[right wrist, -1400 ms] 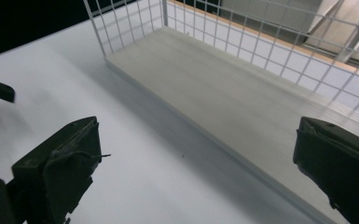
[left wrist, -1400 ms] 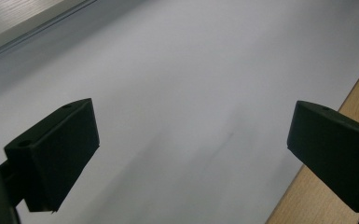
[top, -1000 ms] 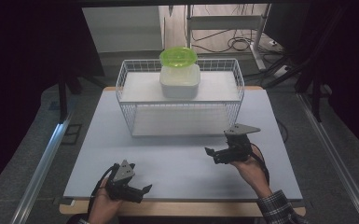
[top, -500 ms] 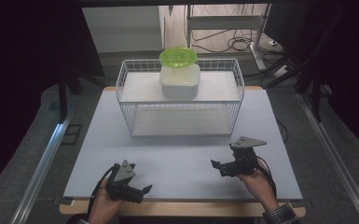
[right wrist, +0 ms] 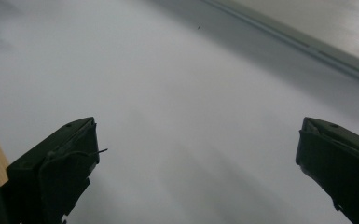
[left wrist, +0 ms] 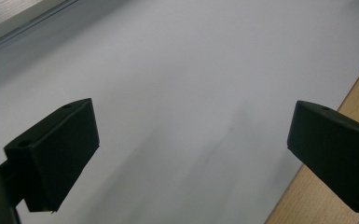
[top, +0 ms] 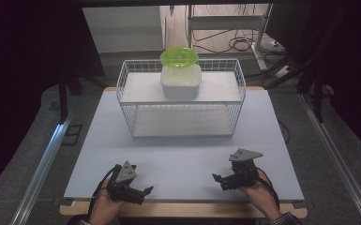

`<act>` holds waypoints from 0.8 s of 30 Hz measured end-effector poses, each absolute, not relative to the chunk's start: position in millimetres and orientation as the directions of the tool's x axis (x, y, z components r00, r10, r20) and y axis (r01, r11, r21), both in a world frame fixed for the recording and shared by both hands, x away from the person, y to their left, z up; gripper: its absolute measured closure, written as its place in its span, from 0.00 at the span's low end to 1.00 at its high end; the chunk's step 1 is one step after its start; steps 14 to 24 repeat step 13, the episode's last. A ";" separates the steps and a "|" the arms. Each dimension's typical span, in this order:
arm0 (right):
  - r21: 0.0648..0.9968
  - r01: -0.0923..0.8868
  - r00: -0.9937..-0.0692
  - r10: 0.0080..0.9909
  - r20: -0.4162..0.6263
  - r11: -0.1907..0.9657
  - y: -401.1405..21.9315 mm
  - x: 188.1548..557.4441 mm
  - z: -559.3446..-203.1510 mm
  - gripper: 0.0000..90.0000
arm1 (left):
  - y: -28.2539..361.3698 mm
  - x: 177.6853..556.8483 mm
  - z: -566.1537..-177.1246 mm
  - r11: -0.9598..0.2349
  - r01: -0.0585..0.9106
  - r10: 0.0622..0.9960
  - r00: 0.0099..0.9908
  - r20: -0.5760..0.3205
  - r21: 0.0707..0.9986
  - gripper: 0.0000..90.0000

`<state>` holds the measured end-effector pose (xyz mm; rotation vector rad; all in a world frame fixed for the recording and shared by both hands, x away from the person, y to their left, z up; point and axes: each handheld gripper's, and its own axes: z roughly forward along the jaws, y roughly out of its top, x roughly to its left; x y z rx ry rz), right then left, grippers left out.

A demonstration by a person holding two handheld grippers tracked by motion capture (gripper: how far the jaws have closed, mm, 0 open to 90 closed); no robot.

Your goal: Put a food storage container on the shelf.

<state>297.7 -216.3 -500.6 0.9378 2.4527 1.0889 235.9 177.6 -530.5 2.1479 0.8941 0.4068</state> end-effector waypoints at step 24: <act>0.702 0.457 -0.750 0.661 -0.025 0.546 -212.2 291.2 -516.9 0.00 | 177.3 237.2 -531.8 -0.476 0.477 0.711 0.703 0.004 0.739 0.02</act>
